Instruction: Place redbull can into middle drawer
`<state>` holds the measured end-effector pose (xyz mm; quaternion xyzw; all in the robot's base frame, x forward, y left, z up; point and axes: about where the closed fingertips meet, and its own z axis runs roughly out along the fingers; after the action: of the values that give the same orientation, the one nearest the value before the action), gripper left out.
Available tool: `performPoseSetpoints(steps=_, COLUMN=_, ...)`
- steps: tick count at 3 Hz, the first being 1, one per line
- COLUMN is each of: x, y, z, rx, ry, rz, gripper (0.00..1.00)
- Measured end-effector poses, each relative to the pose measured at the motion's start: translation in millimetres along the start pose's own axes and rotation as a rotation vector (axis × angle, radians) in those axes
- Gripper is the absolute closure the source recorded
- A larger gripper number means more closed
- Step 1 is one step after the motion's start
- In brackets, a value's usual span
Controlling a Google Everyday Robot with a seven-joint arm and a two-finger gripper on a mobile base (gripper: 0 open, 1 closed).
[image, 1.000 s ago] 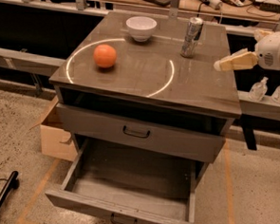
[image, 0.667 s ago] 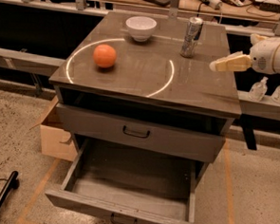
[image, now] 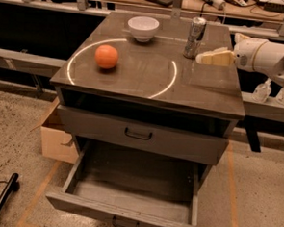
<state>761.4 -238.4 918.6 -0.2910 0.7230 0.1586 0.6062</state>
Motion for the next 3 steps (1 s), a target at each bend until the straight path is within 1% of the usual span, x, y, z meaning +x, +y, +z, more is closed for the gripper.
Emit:
performPoseSetpoints(steps=1, x=-3, y=6, z=26, rx=-0.032, ry=-0.002, rz=0.017, gripper=0.0)
performPoseSetpoints(steps=2, x=7, y=8, z=50, rx=-0.051, ry=0.025, rz=0.035, gripper=0.0)
performPoseSetpoints(steps=3, x=9, y=3, z=76, rx=-0.045, ry=0.011, rz=0.04, gripper=0.0)
